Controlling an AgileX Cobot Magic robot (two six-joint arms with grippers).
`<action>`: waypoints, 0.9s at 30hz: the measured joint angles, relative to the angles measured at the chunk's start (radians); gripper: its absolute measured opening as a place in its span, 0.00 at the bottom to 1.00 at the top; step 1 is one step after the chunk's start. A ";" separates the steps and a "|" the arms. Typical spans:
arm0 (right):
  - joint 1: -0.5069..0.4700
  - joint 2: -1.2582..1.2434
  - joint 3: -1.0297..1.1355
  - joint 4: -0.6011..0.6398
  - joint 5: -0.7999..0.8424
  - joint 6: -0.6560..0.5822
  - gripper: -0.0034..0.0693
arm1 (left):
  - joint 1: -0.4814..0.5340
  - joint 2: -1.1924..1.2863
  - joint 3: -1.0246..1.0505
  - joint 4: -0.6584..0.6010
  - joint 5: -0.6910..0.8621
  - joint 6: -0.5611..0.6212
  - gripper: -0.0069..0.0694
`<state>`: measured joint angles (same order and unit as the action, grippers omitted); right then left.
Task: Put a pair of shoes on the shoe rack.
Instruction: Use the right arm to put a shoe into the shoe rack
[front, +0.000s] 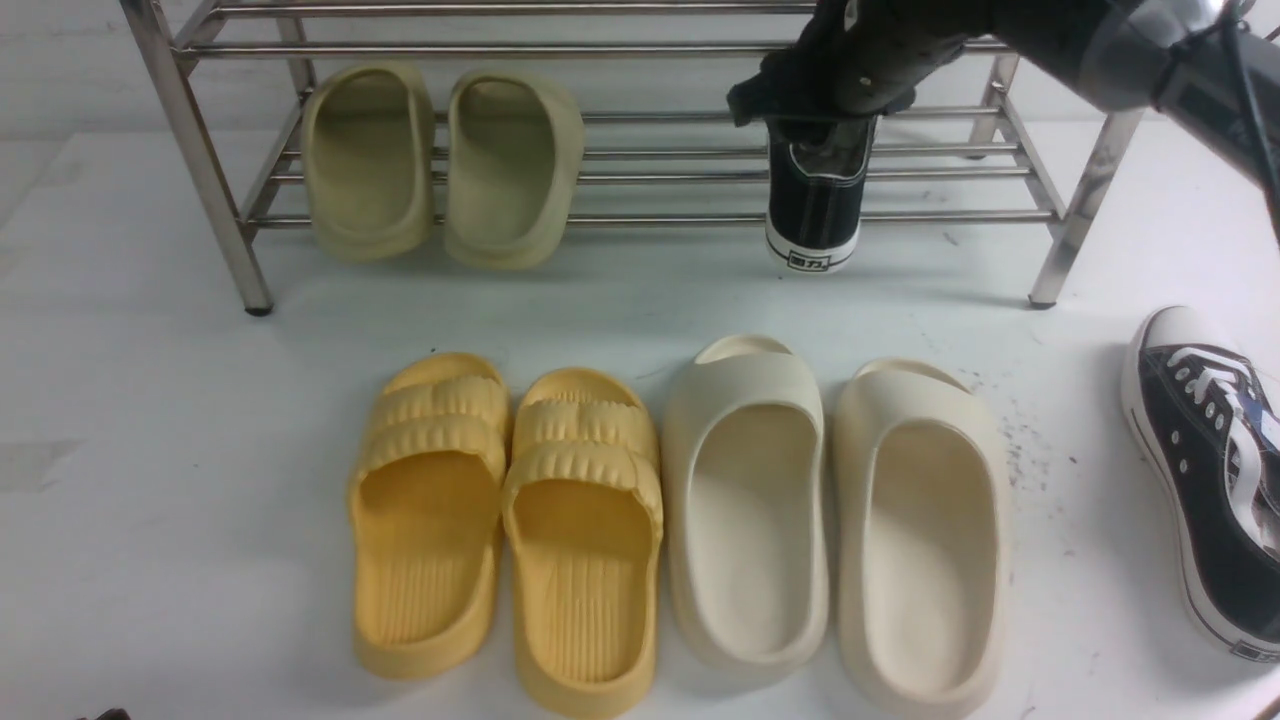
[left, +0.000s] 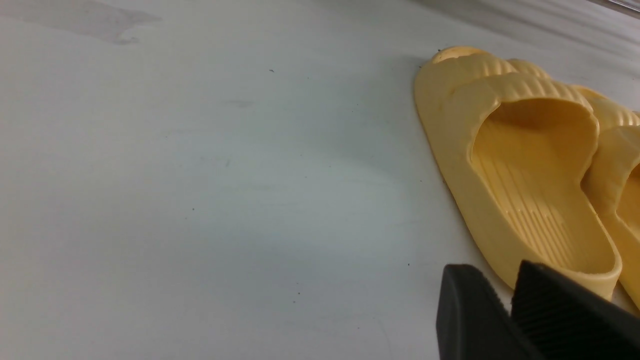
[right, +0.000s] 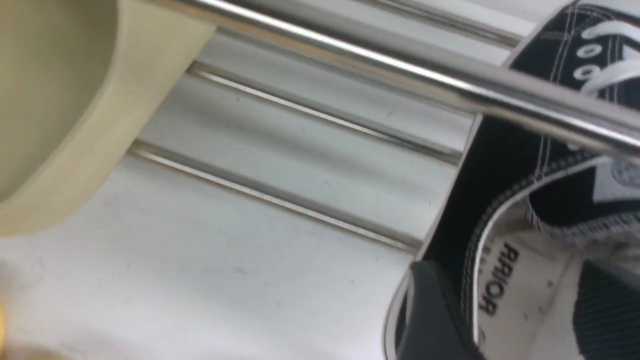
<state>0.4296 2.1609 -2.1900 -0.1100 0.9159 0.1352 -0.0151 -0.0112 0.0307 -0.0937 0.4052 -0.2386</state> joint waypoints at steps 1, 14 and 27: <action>0.001 -0.017 0.000 0.002 0.067 -0.008 0.52 | 0.000 0.000 0.000 0.000 0.000 0.000 0.30; 0.001 -0.075 0.106 0.192 0.314 -0.116 0.17 | 0.000 0.000 0.000 0.000 0.000 0.000 0.31; -0.053 -0.022 0.272 0.184 -0.026 -0.092 0.10 | 0.000 0.000 0.000 0.000 0.000 0.000 0.33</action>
<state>0.3765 2.1390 -1.9178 0.0737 0.8896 0.0434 -0.0151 -0.0112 0.0307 -0.0937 0.4052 -0.2386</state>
